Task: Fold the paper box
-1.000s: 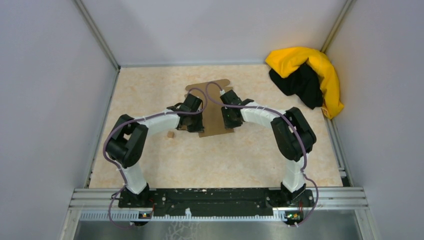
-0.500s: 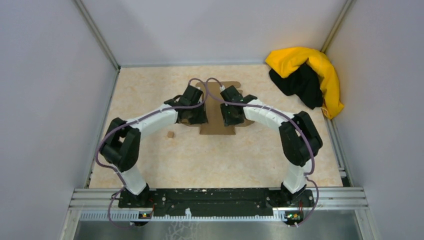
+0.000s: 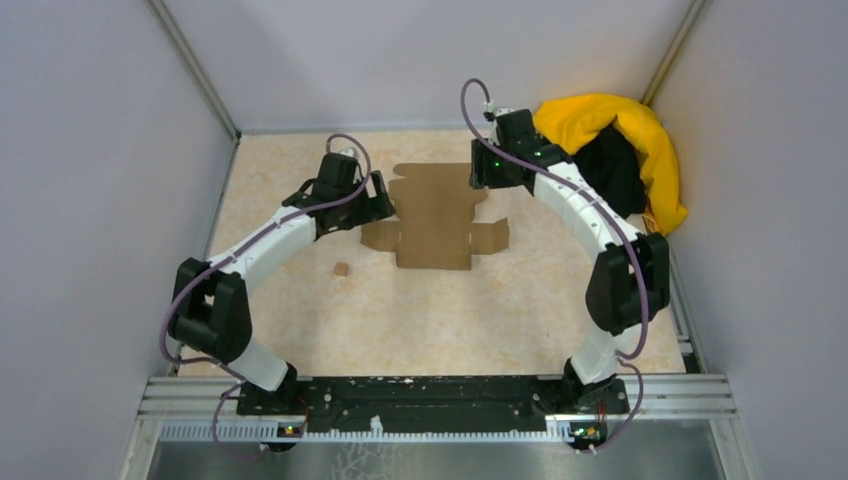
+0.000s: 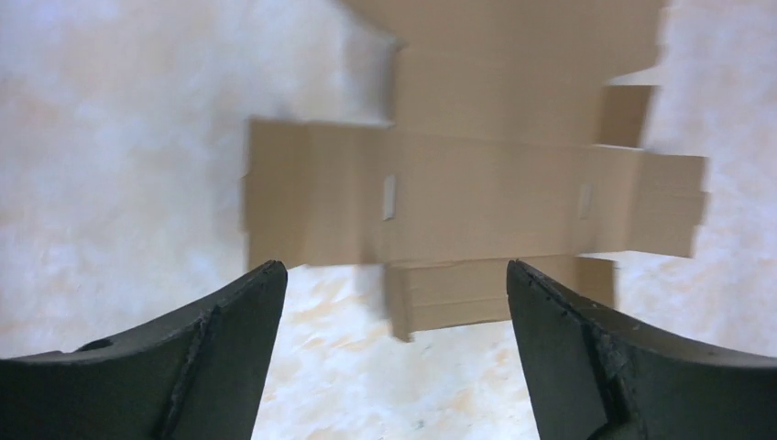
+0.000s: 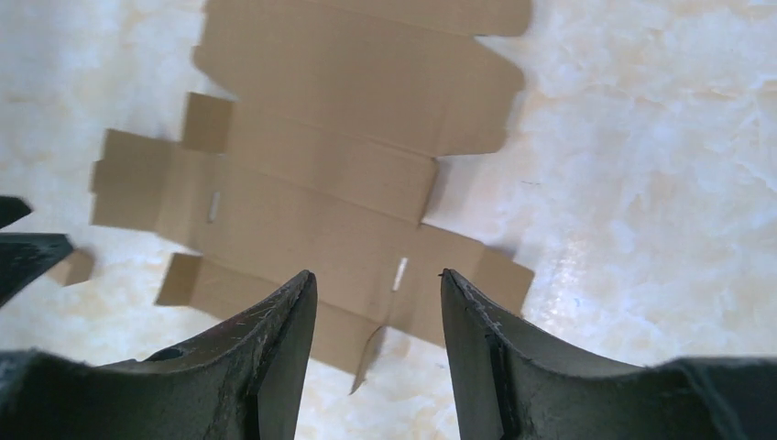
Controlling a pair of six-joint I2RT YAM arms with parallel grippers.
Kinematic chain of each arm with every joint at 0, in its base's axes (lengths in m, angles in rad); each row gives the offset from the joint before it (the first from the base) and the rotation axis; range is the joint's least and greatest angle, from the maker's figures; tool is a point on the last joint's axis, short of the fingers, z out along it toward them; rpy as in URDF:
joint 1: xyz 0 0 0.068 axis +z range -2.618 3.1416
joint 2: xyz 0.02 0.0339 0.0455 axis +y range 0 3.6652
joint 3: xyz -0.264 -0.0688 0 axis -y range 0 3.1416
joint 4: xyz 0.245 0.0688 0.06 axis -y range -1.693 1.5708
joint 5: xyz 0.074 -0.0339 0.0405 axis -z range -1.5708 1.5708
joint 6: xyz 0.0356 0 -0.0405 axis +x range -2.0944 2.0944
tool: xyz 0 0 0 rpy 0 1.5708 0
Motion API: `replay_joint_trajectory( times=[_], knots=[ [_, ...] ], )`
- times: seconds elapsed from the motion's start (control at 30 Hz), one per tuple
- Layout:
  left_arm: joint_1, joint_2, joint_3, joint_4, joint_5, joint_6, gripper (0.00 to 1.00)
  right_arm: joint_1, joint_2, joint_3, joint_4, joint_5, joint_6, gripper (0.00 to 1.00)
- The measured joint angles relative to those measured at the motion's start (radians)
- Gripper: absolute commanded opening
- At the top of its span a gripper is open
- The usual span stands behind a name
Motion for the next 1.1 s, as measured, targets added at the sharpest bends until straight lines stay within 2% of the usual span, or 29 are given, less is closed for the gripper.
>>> replay_joint_trajectory(
  times=[0.17,0.37,0.53,0.77,1.1],
  knots=[
    [0.081,0.034,-0.116,0.016,0.008,-0.016,0.98,-0.052,0.113,0.001,0.005,0.001,-0.049,0.53],
    [0.119,0.113,-0.105,0.035,0.017,-0.015,0.98,-0.052,0.214,0.027,-0.003,0.010,-0.085,0.53],
    [0.143,0.160,-0.063,0.045,0.026,-0.007,0.98,-0.054,0.271,0.112,-0.001,-0.003,-0.092,0.53],
    [0.154,0.160,-0.063,0.058,0.027,0.009,0.97,-0.054,0.277,0.116,0.010,-0.020,-0.093,0.52],
    [0.161,0.224,-0.063,0.104,0.064,0.018,0.72,-0.054,0.276,0.050,0.020,-0.031,-0.092,0.52]
  ],
)
